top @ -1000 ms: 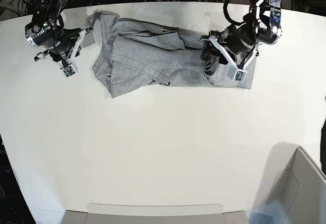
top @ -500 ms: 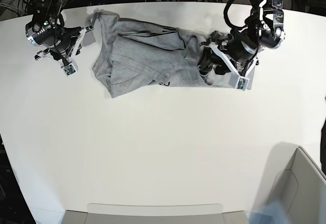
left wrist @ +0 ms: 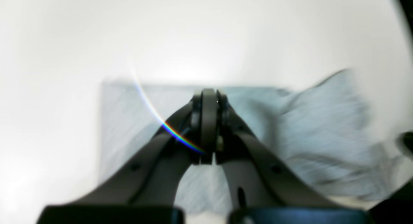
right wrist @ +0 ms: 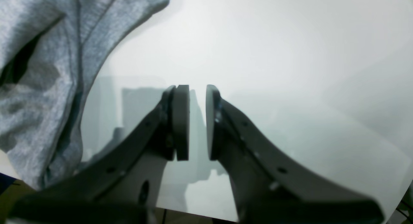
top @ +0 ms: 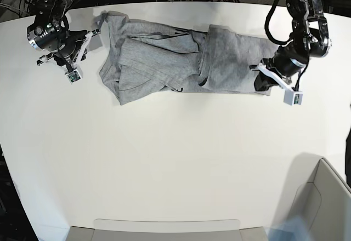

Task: Fold the T-shirt properly
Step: 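Grasp the other strip end with the right gripper and lift it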

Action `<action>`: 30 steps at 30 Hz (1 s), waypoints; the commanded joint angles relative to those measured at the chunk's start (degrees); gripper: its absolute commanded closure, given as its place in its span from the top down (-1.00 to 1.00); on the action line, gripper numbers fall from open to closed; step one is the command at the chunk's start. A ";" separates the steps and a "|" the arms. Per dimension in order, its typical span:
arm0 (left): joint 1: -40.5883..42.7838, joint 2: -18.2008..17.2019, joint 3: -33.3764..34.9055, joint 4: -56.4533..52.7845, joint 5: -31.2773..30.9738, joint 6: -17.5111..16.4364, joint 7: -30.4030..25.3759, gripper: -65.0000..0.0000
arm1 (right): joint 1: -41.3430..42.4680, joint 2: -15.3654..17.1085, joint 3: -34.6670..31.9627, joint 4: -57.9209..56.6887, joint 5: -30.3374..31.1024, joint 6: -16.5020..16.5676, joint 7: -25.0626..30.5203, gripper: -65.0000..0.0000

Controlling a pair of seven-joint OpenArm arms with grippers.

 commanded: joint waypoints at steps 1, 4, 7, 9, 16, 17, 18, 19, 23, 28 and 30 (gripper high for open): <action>0.13 -0.23 0.04 0.27 1.07 -0.13 0.30 -1.00 | 1.11 0.38 0.35 1.00 0.34 0.64 0.59 -0.70; 1.36 0.82 0.04 -1.22 5.82 -0.22 0.47 -1.00 | 2.51 -1.90 2.99 1.18 0.52 0.64 0.59 -0.71; 2.15 1.53 0.04 -1.40 8.54 -0.31 0.30 -1.00 | 4.45 -5.24 7.39 2.93 0.60 1.08 0.59 -0.70; 2.15 2.14 0.04 -1.40 9.16 -0.40 0.39 -1.00 | 4.54 -6.21 7.83 4.34 0.60 1.16 0.59 -0.61; 2.15 2.14 0.13 -1.49 9.33 -0.40 0.47 -1.00 | 4.19 -8.14 8.44 6.10 6.41 6.35 0.32 0.06; 2.15 2.14 0.13 -1.49 9.42 -0.40 0.47 -1.00 | 4.19 -8.23 8.62 5.92 8.87 6.48 0.24 0.07; 2.15 2.14 0.13 -1.49 9.42 -0.40 0.47 -1.00 | 3.75 -8.50 9.14 5.75 11.42 6.48 0.24 0.07; 2.15 2.14 0.13 -1.49 9.42 -0.49 0.47 -1.00 | 3.31 -9.55 9.76 5.31 14.05 6.48 0.24 0.06; 2.15 2.14 1.18 -1.49 9.42 -0.49 0.47 -1.00 | 2.95 -13.68 13.28 4.17 22.14 6.48 0.24 0.06; 2.15 1.88 5.84 -1.57 9.51 -0.49 0.30 -1.00 | 2.16 -15.35 16.88 -1.11 33.04 6.48 0.24 0.06; 2.15 1.88 7.25 -1.57 9.51 -0.40 0.21 -1.00 | 2.16 -15.27 18.81 -4.71 37.09 6.48 0.24 0.06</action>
